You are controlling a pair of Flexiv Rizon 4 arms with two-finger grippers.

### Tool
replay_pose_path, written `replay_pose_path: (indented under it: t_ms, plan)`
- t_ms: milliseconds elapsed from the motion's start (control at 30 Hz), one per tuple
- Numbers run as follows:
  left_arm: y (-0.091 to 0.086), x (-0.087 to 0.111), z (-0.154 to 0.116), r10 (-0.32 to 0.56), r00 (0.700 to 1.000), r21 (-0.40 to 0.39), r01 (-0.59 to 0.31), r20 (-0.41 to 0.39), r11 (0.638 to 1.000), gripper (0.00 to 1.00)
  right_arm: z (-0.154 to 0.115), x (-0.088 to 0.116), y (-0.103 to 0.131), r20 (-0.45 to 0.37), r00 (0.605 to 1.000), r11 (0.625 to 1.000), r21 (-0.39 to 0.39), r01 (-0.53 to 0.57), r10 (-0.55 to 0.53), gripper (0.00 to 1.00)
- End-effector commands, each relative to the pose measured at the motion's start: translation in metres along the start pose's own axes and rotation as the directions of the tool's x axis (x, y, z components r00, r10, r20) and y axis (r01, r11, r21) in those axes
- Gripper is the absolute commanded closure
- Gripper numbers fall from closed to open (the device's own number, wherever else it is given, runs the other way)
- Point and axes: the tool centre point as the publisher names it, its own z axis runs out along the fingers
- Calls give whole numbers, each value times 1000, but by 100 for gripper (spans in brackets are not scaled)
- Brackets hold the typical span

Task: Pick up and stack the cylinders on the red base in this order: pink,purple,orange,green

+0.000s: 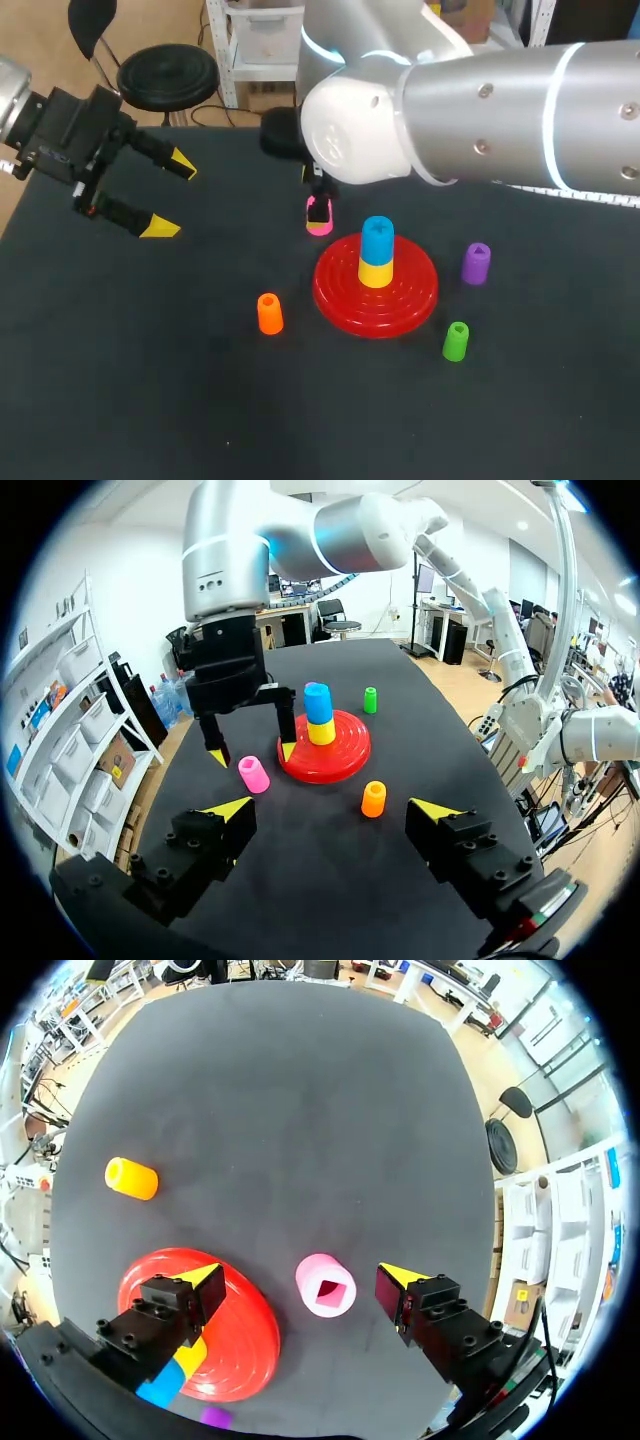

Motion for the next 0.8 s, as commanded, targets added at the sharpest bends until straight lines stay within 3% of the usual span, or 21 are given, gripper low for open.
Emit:
replay_pose_path:
  t_ms: [33, 467, 800]
  plan:
    - [-1, 1, 0, 3, 1000, -4, -2, 2, 1000, 0, -1, 1, 2, 3, 1000, 1000, 4, -1, 1, 0]
    - [-1, 1, 0, 3, 1000, -4, -2, 2, 1000, 0, 0, 4, 1, 1, 1000, 1000, -8, -16, 16, 0]
    - [-1, 1, 0, 3, 1000, -4, -2, 2, 1000, 0, 1, 9, -20, -49, 998, 1000, 7, -26, 27, 0]
